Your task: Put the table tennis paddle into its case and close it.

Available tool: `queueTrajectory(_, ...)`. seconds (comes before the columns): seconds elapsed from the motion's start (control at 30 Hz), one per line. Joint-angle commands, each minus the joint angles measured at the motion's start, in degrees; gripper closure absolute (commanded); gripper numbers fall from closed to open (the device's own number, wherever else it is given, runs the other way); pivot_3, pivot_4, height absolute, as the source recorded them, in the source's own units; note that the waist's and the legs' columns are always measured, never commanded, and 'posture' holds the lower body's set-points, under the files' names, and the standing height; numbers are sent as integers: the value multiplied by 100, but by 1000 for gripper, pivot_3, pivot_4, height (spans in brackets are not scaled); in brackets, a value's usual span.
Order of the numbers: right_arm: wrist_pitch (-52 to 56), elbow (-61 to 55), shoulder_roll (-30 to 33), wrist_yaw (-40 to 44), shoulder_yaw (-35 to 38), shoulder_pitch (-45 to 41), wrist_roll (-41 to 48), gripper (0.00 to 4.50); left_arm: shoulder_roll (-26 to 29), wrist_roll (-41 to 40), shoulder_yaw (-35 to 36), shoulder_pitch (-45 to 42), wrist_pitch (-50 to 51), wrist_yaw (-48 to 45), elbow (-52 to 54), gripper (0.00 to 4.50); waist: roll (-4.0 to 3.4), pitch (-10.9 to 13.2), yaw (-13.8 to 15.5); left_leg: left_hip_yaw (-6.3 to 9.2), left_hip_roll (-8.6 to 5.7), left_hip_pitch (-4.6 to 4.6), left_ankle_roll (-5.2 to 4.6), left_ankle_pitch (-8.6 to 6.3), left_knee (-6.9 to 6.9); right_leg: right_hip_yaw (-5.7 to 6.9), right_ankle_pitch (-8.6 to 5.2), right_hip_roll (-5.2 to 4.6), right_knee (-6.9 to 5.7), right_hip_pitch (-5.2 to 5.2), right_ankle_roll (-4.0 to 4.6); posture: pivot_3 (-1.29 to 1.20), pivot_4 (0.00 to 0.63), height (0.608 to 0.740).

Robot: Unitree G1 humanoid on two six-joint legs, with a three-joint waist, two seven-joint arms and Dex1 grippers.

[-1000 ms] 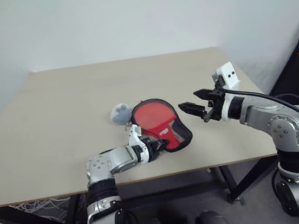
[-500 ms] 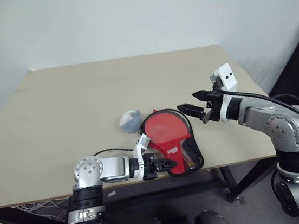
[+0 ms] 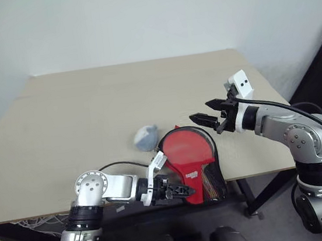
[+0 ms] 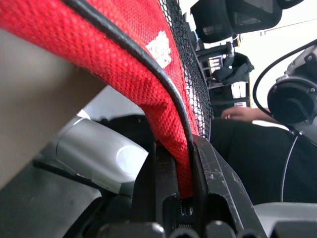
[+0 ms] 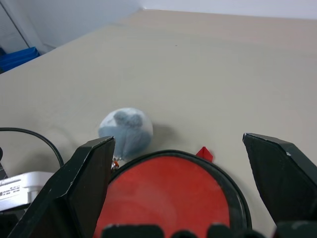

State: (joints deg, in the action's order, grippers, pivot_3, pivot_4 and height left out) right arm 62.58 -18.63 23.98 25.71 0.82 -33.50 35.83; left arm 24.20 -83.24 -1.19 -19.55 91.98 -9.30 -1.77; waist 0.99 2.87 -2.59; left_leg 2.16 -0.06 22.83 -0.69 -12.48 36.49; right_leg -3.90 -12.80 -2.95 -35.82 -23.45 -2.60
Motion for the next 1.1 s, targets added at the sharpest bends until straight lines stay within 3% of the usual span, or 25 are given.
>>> queueTrajectory(0.03, -107, -79, 2, 12, 68, -195, 12, 0, -66, -339, -24, 7, 51, -86, 240, 4472, 0, 0, -1, 0, 0, 0, 0, 0, 1, 0, 0, 0, 0, 0, 0, 0, 0, 739)
queueTrajectory(0.43, -59, -88, -47, -52, 77, -255, 26, 0, -137, -520, 57, 82, -70, 128, 242, 4472, 0, 0, -1, -1, 0, 0, 0, 0, 2, -1, 0, 0, 0, 1, 0, 0, 0, 739)
queueTrajectory(0.67, -52, -41, -60, -48, 55, -296, 20, 0, 193, -691, 148, 0, -56, 68, 235, 2153, 0, 0, -3, -1, 0, -2, 0, 0, 2, 0, 0, 0, -2, 1, 1, 0, 0, 739)
queueTrajectory(0.8, -67, -47, -62, -39, 39, -277, 15, 0, 933, -423, 214, -22, 3, -301, 821, 751, 0, 2, -28, -2, 2, -2, 1, 0, 2, 0, 1, 0, -3, -1, 2, 0, 0, 739)
queueTrajectory(0.97, -103, -56, -73, -58, 73, -191, 10, 0, 2224, -475, 741, 124, -82, -1568, 1825, 751, -2, 11, -42, -7, 7, 0, 5, -2, -5, 0, 1, 0, 1, -10, 5, 0, 0, 739)
queueTrajectory(1.1, -160, -14, -190, -107, 10, -130, -25, 0, 3066, 675, 934, 66, -1207, -3022, 2082, 751, -13, 16, -31, -16, 5, -7, 24, -14, -20, -2, 0, -5, 11, -11, 6, 0, 0, 739)
